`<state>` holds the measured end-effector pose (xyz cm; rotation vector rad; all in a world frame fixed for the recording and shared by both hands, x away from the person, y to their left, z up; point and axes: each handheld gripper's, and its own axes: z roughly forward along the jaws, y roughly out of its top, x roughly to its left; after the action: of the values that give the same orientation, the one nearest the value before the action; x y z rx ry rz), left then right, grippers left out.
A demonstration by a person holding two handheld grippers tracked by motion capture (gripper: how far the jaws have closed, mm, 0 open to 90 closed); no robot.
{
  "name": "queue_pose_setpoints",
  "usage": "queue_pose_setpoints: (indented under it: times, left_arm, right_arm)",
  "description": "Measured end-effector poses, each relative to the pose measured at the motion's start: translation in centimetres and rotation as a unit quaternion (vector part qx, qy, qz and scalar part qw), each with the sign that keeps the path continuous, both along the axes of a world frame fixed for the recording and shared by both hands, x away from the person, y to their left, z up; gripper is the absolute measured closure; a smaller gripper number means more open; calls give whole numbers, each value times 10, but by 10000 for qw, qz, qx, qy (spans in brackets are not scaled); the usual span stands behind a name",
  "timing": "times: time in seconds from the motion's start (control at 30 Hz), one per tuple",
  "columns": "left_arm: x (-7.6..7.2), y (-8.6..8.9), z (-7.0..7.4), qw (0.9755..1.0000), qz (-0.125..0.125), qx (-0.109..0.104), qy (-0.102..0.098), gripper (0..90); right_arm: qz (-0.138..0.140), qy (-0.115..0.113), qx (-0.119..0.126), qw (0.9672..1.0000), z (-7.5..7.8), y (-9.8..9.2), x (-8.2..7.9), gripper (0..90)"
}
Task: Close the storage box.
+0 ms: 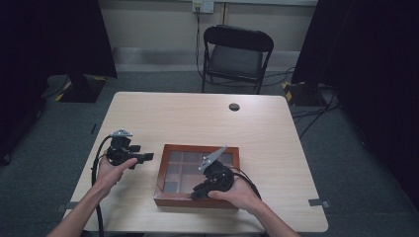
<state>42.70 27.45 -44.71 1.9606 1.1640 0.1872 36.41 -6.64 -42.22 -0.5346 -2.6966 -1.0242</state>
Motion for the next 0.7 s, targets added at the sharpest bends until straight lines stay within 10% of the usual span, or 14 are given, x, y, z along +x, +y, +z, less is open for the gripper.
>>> queue_pose_setpoints:
  times: [0.3,0.57,0.6,0.7]
  left_arm:
    - [-3,-6,4,9999,-117,-28,-34,238]
    - [-4,-7,6,10000,-86,29,-24,239]
    - [-6,-8,9,10000,-23,-2,-69,241]
    - [-8,-8,19,9996,-117,-82,-227,240]
  right_arm:
    - [-1035,-417,466,9927,26,-30,14,520]
    - [-2214,-696,497,9714,33,-78,17,296]
    - [-2605,-635,555,9618,30,-94,19,230]
    - [-3014,-487,638,9501,27,-113,20,188]
